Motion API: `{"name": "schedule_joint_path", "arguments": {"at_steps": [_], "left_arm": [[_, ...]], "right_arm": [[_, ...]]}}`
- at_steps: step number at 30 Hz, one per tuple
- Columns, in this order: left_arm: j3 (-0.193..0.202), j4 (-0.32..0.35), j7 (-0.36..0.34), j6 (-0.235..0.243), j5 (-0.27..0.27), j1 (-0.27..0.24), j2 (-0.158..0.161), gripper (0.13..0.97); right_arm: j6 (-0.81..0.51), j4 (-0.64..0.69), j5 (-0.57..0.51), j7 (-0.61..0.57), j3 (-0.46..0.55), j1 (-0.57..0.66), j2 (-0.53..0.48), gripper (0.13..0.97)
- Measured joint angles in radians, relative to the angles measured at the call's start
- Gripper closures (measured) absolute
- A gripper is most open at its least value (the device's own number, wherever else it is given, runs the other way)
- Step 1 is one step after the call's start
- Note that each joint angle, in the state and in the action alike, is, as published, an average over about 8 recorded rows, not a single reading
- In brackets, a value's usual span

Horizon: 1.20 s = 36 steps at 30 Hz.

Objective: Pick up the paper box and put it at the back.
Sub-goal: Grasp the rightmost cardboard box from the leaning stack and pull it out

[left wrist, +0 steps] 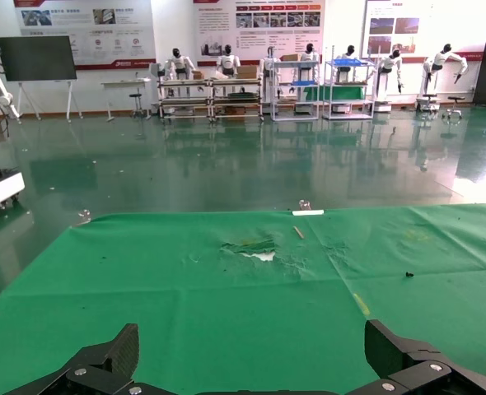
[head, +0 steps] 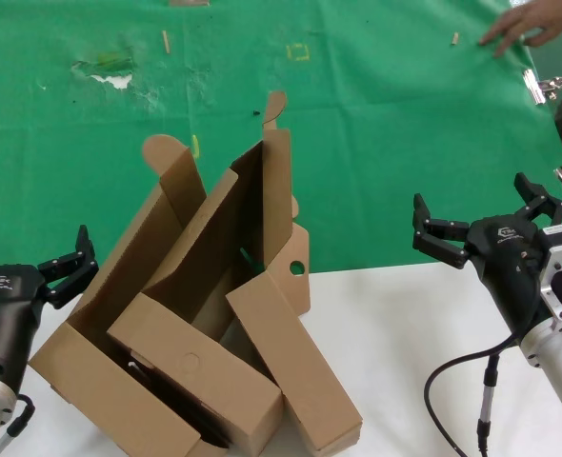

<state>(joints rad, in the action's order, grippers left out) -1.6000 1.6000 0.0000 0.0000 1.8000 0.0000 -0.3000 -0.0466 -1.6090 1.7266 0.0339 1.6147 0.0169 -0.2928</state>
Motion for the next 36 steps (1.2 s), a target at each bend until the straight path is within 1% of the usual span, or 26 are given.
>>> {"name": "schedule_joint_path", "arguments": {"at_steps": [21, 24, 29, 32, 36], "left_arm": [[0.000, 0.000, 0.000, 0.000, 0.000, 0.000, 0.000, 0.132], [0.000, 0.000, 0.000, 0.000, 0.000, 0.000, 0.000, 0.132], [0.000, 0.000, 0.000, 0.000, 0.000, 0.000, 0.000, 0.133], [0.000, 0.000, 0.000, 0.000, 0.000, 0.000, 0.000, 0.145], [0.000, 0.000, 0.000, 0.000, 0.000, 0.000, 0.000, 0.169]], "right_arm": [[-0.008, 0.000, 0.003, -0.007, -0.006, 0.000, 0.001, 0.129], [-0.060, -0.004, 0.026, -0.053, -0.045, 0.001, 0.007, 0.129], [-0.193, -0.039, 0.086, -0.175, -0.143, -0.002, 0.019, 0.129], [-0.248, -0.091, 0.108, -0.232, -0.184, -0.024, 0.015, 0.129], [-0.317, -0.187, 0.128, -0.313, -0.240, -0.092, 0.002, 0.129]]}}
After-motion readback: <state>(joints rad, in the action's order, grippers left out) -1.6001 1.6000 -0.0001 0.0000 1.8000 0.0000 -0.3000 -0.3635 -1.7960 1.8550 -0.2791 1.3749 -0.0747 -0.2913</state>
